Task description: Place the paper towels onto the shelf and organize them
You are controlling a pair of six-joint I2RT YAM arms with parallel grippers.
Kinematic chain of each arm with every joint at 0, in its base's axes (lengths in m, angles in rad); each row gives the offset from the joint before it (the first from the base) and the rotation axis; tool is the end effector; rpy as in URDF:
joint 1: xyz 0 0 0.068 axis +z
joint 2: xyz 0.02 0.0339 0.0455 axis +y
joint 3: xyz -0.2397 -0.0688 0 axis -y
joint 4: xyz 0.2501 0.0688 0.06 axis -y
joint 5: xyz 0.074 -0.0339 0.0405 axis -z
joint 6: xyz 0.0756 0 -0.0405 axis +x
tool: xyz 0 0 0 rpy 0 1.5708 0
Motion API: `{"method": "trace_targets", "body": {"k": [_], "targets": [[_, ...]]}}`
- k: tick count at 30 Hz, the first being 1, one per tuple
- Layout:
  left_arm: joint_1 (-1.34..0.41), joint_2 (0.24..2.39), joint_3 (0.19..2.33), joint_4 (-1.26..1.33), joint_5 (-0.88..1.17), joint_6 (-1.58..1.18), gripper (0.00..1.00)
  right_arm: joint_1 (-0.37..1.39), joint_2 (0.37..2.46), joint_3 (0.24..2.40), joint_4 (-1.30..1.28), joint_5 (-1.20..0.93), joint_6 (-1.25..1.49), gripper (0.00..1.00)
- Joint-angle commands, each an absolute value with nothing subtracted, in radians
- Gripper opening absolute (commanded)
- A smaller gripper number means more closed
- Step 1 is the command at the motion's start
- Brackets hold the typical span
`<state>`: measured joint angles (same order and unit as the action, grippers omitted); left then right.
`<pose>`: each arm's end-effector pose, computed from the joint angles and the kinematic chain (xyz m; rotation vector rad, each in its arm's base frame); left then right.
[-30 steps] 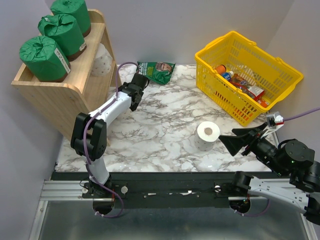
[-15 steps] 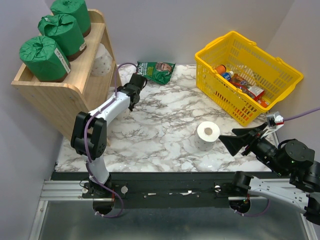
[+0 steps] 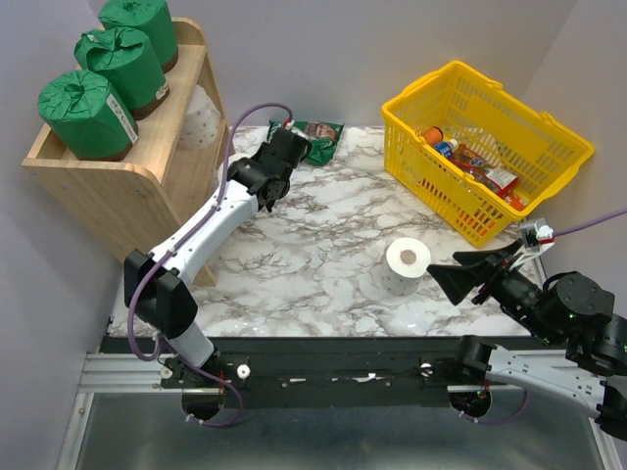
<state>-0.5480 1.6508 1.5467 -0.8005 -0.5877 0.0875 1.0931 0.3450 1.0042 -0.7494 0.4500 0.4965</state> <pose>0.3451 -0.1615 0.2785 0.4949 2.2835 0.5012 0.0737 0.0709 0.3824 -0.1583 1.7126 0.8279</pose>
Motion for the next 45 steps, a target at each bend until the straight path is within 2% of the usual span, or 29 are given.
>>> {"method": "trace_targets", "body": {"k": [1,8,12,19,25,38,45], "targets": [[-0.595,1.569,1.667,-0.896,-0.724,0.089,0.41,1.092,0.351,0.988,-0.733,0.430,0.511,0.93],[-0.609,1.540,1.770,-0.876,-0.764,0.164,0.42,1.092,0.348,0.988,-0.735,0.414,0.522,0.93],[-0.604,1.565,1.798,-0.766,-0.772,0.288,0.42,1.092,0.347,0.989,-0.738,0.407,0.529,0.93],[-0.508,1.680,1.954,-0.726,-0.767,0.362,0.43,1.091,0.348,1.000,-0.752,0.393,0.537,0.93],[-0.440,1.733,2.005,-0.684,-0.735,0.399,0.43,1.091,0.347,1.005,-0.750,0.405,0.532,0.93],[-0.400,1.749,1.976,-0.663,-0.776,0.428,0.43,1.092,0.374,1.023,-0.742,0.416,0.509,0.93],[-0.462,1.701,1.980,-0.788,-0.761,0.379,0.43,1.092,0.379,1.011,-0.730,0.407,0.512,0.93]]}}
